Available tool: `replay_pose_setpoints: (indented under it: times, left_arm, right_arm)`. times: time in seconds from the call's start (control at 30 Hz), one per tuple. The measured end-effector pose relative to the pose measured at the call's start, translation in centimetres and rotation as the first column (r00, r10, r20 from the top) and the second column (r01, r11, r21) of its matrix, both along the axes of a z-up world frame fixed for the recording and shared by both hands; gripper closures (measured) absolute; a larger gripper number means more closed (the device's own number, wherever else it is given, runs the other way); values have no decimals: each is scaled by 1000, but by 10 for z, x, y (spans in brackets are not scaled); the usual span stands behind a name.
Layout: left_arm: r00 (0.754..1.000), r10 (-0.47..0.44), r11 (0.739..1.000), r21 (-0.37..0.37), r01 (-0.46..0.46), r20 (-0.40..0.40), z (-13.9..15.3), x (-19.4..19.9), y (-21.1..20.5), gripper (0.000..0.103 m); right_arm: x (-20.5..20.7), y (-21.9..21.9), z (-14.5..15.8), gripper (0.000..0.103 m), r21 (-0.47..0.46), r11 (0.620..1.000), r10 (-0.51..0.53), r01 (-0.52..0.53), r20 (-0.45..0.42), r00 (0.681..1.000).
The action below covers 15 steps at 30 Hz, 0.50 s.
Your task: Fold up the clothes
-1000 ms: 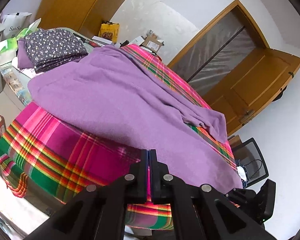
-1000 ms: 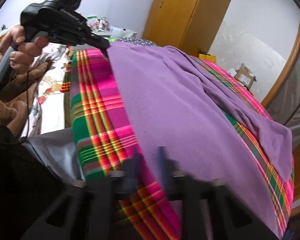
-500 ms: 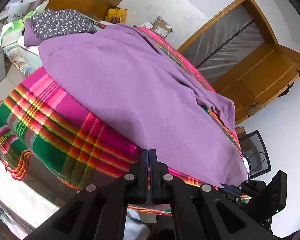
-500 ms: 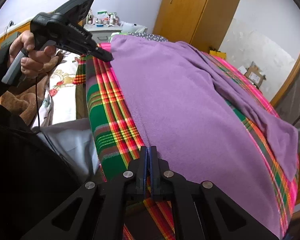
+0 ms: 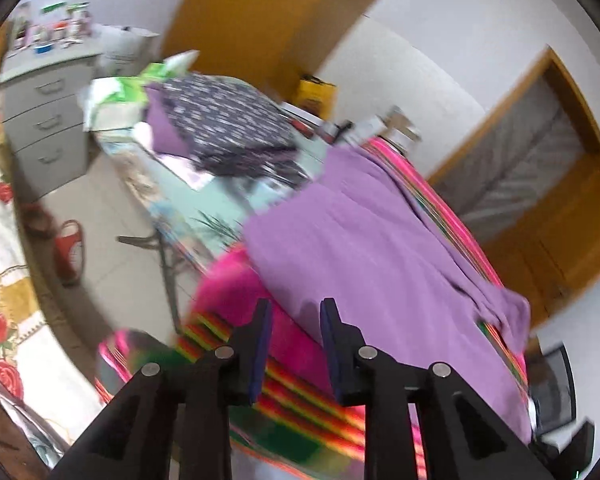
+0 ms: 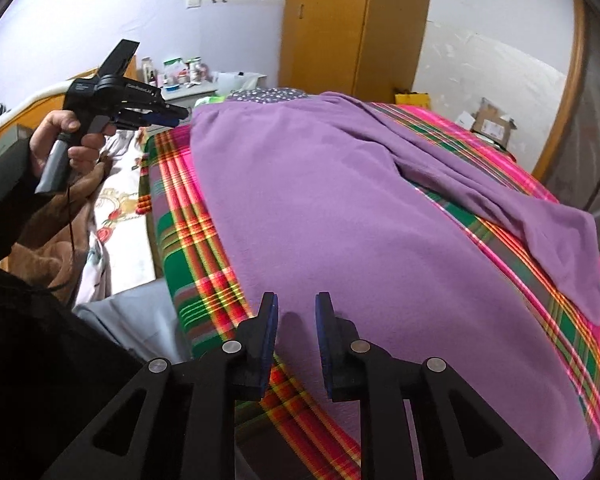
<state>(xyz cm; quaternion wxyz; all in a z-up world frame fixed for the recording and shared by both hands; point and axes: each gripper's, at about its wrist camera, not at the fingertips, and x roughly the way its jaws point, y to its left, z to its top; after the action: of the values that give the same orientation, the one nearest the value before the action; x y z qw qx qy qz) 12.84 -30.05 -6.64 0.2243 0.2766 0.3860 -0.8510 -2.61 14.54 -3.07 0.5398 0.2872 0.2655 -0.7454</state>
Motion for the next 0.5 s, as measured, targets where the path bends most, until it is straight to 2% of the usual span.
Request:
replay_pose_setpoints:
  times: [0.3,0.33,0.37,0.43,0.5]
  left_arm:
    - [999,15,999,50,-14,-30,-15,-14,-28,74]
    - [999,17,998,53,-15,-41,-15,-15,-28,80]
    - [999,16,998,57,-14,-47,-16,-14,-30,95]
    - [999,15,998,54,-12,-50,-15,-13,-31,96]
    - [999,13,1000,21,-13,-40,-13,-11,-30,96]
  right_arm:
    - [-6,-3,-6,83,15,999,-47,47,7,999]
    - [-7,-3,-6,83,14,999,-52,52,7,999]
    - [-8,-3,-6,83,14,998,-57,57,7,998]
    - [-9,-3,-6,83,12,998,-67,67,9,998]
    - [-11,-3,-5,83,11,997,-75,75,11,997]
